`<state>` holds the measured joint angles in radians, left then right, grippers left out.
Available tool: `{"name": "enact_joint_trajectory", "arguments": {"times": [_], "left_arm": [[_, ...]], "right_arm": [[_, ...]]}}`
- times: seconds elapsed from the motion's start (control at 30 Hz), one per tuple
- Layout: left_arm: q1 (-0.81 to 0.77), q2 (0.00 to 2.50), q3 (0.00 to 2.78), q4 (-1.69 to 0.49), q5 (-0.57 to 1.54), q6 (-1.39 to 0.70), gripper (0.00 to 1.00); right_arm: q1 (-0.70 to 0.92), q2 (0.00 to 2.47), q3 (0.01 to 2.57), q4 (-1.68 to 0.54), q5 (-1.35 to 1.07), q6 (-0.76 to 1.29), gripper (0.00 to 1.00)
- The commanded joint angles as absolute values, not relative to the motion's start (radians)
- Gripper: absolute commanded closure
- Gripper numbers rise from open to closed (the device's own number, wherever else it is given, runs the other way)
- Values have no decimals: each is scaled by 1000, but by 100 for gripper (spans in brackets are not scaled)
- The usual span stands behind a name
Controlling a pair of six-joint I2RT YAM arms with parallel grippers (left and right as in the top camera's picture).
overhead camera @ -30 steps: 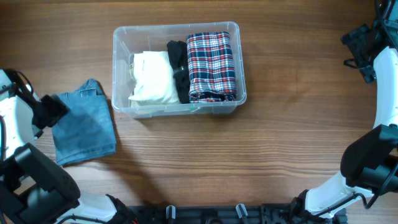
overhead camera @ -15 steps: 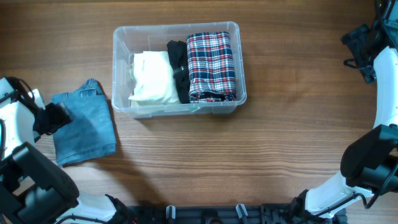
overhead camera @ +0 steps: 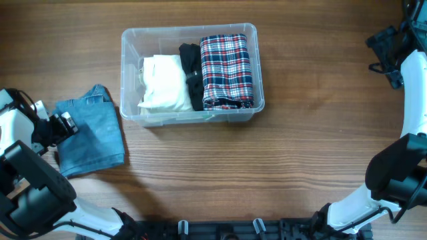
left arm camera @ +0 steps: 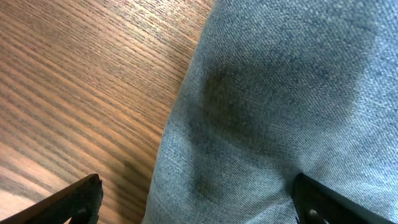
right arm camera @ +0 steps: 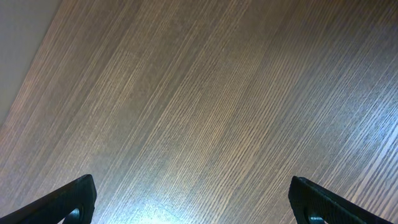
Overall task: Pack container
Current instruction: 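Grasp the folded blue jeans edge with the left gripper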
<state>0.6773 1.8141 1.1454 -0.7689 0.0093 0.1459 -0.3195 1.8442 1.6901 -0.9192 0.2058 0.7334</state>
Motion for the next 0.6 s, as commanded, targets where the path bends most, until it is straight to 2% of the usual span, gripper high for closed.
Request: {"name": "enact_joint_trajectory", "arguments": {"times": [0.0, 0.07, 0.17, 0.27, 0.57], "left_arm": [[671, 1872, 1131, -761, 39, 162, 7], [671, 1872, 1131, -759, 64, 162, 11], [670, 1879, 1131, -758, 125, 162, 11], [670, 1890, 1131, -760, 176, 160, 16], [670, 1901, 1129, -787, 191, 150, 16]], "right_arm": [[-316, 1860, 1686, -917, 200, 742, 0], [-316, 1860, 1686, -917, 200, 743, 0], [-316, 1860, 1686, -917, 200, 742, 0], [-316, 1860, 1686, -917, 200, 742, 0], [-316, 1860, 1686, -917, 200, 742, 0]]}}
